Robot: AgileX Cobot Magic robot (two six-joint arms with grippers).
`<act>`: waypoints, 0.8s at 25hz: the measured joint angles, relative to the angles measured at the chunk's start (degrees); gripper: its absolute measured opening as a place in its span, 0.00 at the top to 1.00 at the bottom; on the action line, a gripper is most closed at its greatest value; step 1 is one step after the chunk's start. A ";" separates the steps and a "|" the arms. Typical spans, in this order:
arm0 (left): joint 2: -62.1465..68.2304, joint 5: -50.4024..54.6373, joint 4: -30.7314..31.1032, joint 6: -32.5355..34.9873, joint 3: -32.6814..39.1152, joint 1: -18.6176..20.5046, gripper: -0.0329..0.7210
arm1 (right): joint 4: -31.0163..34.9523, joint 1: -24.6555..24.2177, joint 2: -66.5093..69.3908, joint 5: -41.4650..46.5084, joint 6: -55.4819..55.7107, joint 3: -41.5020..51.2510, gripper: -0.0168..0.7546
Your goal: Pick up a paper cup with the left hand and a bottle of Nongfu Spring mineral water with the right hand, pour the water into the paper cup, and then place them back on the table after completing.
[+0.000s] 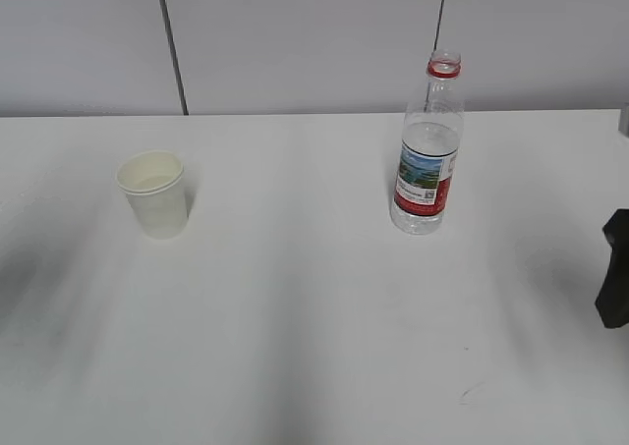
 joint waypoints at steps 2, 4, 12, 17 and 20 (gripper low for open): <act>-2.21 0.06 0.00 0.13 0.00 0.00 0.38 | 0.00 0.00 -2.45 0.07 -0.26 0.11 0.24; -4.98 0.13 0.00 0.31 0.30 0.00 0.38 | 0.00 0.00 -5.28 0.07 -0.40 0.96 0.24; -16.73 0.77 0.00 0.36 6.18 0.00 0.41 | 0.00 0.00 -19.78 0.83 -1.31 8.27 0.24; -27.72 0.38 0.24 0.36 8.21 0.00 0.42 | -0.11 0.00 -30.40 1.47 -5.18 10.41 0.24; -34.29 -1.64 0.42 0.38 10.59 0.00 0.43 | -0.18 0.00 -36.77 1.70 -6.08 11.83 0.24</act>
